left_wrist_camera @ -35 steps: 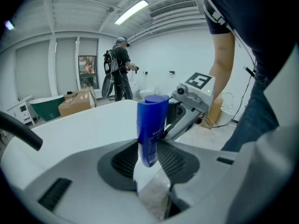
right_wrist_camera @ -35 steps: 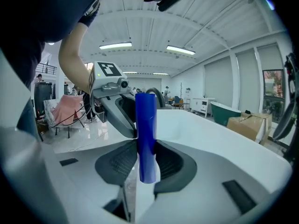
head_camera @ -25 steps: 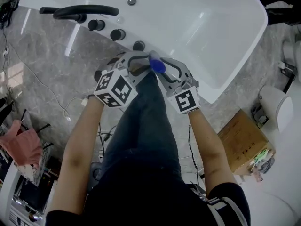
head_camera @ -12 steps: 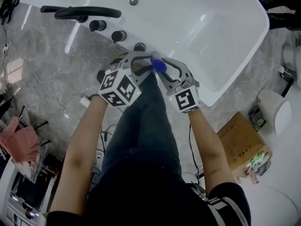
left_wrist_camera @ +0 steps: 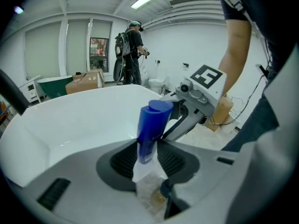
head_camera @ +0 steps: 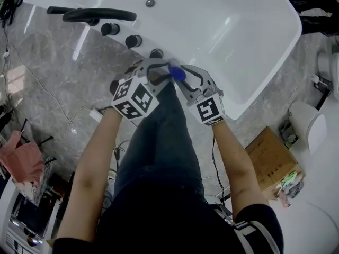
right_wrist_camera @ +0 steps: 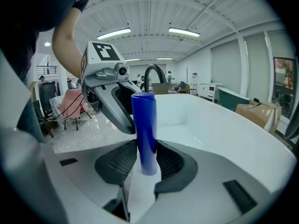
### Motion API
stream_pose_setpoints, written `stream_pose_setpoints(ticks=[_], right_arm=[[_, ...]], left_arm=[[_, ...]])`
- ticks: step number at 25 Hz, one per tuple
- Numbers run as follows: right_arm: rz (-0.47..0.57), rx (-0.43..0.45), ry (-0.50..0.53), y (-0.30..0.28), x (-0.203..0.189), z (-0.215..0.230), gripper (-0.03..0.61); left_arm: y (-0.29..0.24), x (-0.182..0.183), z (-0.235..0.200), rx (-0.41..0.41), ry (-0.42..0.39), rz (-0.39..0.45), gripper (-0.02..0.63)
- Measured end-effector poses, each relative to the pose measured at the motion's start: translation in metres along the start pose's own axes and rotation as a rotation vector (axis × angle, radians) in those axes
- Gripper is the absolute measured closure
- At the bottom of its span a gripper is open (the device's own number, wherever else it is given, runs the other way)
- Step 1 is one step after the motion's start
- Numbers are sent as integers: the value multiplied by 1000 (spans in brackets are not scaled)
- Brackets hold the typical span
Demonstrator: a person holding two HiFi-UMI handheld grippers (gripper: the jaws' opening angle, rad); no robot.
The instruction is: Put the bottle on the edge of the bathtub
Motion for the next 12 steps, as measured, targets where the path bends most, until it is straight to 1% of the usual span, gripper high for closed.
stream_pose_setpoints(ticks=[5, 8, 12], right_arm=[[27, -6, -47, 5, 9, 1, 434], [35, -20, -51, 13, 18, 2, 433], [54, -54, -65, 29, 32, 3, 431]], left_arm=[[3, -1, 4, -2, 32, 2, 491], [9, -2, 7, 4, 39, 8, 491], [26, 0, 10, 40, 71, 48, 491]])
Point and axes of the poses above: the fingertips, and each gripper's own axes: y backward along the fingers, z to its right, x out of its top, the point moved 8 cm from there along y, backward along the fingers, and after that the axes turned 12 degrees about y, right-handed, at the moved point
